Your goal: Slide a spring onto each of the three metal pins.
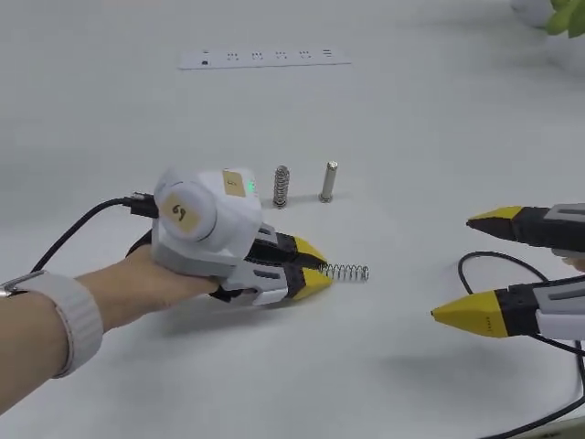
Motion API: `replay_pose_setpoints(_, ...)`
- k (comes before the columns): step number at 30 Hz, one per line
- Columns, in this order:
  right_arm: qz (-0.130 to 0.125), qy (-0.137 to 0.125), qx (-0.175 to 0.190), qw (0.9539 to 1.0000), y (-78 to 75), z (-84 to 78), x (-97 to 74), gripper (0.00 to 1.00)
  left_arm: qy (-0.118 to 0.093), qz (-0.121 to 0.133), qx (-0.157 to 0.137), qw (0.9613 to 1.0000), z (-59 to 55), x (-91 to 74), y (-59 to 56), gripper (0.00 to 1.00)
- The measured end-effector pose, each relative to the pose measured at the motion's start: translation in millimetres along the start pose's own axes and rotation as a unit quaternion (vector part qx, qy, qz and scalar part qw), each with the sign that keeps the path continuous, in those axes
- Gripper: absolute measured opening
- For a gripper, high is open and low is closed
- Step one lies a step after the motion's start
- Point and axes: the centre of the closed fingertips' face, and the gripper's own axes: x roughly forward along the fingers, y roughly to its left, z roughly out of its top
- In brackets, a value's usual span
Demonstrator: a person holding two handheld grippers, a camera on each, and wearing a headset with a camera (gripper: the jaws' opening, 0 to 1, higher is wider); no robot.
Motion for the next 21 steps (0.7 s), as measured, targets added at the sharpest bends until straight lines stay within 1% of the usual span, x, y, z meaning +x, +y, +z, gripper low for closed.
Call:
replay_pose_setpoints(9, 0.003, 0.002, -0.007, 1.0000, -0.6, 3.3, 1.3, 0.74, -0.008, 0.008, -0.009, 0.9999, 1.2, -6.2, -0.5, 0.02)
replay_pose_setpoints(14, 0.005, 0.002, -0.014, 0.9999, -1.2, 6.2, 2.8, 0.74, -0.017, 0.018, -0.013, 0.9996, 4.5, -13.7, 0.5, 0.02)
replay_pose_setpoints(16, 0.007, 0.002, -0.013, 0.9999, -1.3, 7.6, 3.2, 0.73, -0.020, 0.020, -0.015, 0.9995, 5.8, -16.6, -0.2, 0.02)
replay_pose_setpoints(21, 0.014, 0.005, -0.026, 0.9996, 0.1, 14.2, 5.3, 0.72, -0.031, 0.028, -0.012, 0.9990, 12.3, -26.5, -3.6, 0.02)
